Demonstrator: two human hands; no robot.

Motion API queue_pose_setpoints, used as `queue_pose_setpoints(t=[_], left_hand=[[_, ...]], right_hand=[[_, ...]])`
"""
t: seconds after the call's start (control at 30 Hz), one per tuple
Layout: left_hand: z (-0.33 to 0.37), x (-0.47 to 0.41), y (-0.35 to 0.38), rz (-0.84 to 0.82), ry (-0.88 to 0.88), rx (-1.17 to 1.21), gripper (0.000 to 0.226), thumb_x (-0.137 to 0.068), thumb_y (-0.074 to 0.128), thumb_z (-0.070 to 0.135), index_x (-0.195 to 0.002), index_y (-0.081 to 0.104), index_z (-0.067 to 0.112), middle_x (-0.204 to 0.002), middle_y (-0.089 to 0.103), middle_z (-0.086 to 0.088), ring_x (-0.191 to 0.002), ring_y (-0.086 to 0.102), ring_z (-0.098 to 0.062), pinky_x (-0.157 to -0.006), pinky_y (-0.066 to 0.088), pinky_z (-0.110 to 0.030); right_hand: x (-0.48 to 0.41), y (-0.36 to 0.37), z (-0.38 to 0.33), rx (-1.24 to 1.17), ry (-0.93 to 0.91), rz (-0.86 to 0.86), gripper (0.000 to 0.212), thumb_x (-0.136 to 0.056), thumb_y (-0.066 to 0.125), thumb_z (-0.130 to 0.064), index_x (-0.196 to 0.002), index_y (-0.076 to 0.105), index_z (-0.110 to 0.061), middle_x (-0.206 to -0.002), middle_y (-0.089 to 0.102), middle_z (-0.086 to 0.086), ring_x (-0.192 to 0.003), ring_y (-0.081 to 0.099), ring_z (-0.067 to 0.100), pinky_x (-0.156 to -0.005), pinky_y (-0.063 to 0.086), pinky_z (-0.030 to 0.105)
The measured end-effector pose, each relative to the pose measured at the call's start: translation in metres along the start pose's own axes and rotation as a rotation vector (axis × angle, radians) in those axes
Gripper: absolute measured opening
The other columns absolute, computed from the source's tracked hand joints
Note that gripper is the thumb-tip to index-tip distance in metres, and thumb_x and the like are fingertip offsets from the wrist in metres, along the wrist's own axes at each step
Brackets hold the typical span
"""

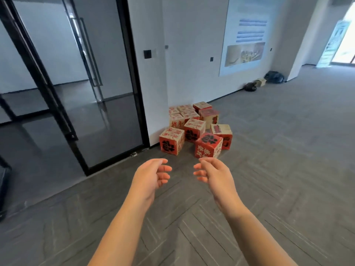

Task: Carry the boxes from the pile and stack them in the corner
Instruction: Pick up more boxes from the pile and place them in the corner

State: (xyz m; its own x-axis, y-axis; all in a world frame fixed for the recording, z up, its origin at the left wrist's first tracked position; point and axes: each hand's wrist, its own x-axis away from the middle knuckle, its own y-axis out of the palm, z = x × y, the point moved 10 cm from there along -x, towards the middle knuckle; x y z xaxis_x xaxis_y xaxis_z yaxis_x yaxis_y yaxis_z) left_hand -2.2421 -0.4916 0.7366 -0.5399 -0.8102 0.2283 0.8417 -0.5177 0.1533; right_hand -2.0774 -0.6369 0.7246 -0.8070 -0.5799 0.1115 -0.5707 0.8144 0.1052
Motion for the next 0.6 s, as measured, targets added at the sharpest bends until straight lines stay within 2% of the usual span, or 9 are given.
queue_pose_setpoints(t=[0.07, 0.17, 0.37, 0.6], left_hand=[[0.001, -0.047, 0.026, -0.037, -0.006, 0.027, 0.020, -0.102, 0.053, 0.017, -0.105, 0.069, 0.006, -0.085, 0.072, -0.010, -0.062, 0.060, -0.017, -0.061, 0.048, -0.029], [0.002, -0.121, 0.061, -0.090, -0.032, 0.056, 0.019, -0.103, 0.051, 0.015, -0.105, 0.067, 0.004, -0.082, 0.069, -0.011, -0.061, 0.057, -0.017, -0.060, 0.046, -0.029], [0.019, -0.266, 0.146, -0.211, -0.076, 0.028, 0.020, -0.103, 0.050, 0.016, -0.103, 0.066, 0.003, -0.080, 0.068, -0.013, -0.062, 0.055, -0.018, -0.060, 0.043, -0.031], [0.035, -0.389, 0.253, -0.343, -0.117, -0.024, 0.023, -0.105, 0.047, 0.018, -0.106, 0.065, 0.003, -0.082, 0.068, -0.012, -0.068, 0.058, -0.019, -0.064, 0.046, -0.032]], right_hand=[[-0.045, -0.010, -0.004, 0.008, -0.018, 0.037, 0.015, -0.106, 0.055, -0.015, -0.112, 0.068, -0.010, -0.094, 0.076, 0.010, -0.074, 0.070, 0.017, -0.070, 0.056, 0.029], [-0.115, -0.019, -0.009, 0.012, -0.023, 0.107, 0.014, -0.106, 0.055, -0.010, -0.109, 0.068, -0.007, -0.092, 0.073, 0.015, -0.068, 0.065, 0.017, -0.066, 0.052, 0.031], [-0.242, -0.041, -0.041, 0.067, -0.036, 0.253, 0.016, -0.107, 0.054, -0.012, -0.104, 0.070, -0.010, -0.094, 0.076, 0.015, -0.080, 0.070, 0.024, -0.076, 0.057, 0.038], [-0.371, -0.099, -0.065, 0.041, -0.022, 0.375, 0.015, -0.107, 0.053, -0.014, -0.106, 0.068, -0.011, -0.094, 0.075, 0.012, -0.083, 0.071, 0.023, -0.080, 0.058, 0.040]])
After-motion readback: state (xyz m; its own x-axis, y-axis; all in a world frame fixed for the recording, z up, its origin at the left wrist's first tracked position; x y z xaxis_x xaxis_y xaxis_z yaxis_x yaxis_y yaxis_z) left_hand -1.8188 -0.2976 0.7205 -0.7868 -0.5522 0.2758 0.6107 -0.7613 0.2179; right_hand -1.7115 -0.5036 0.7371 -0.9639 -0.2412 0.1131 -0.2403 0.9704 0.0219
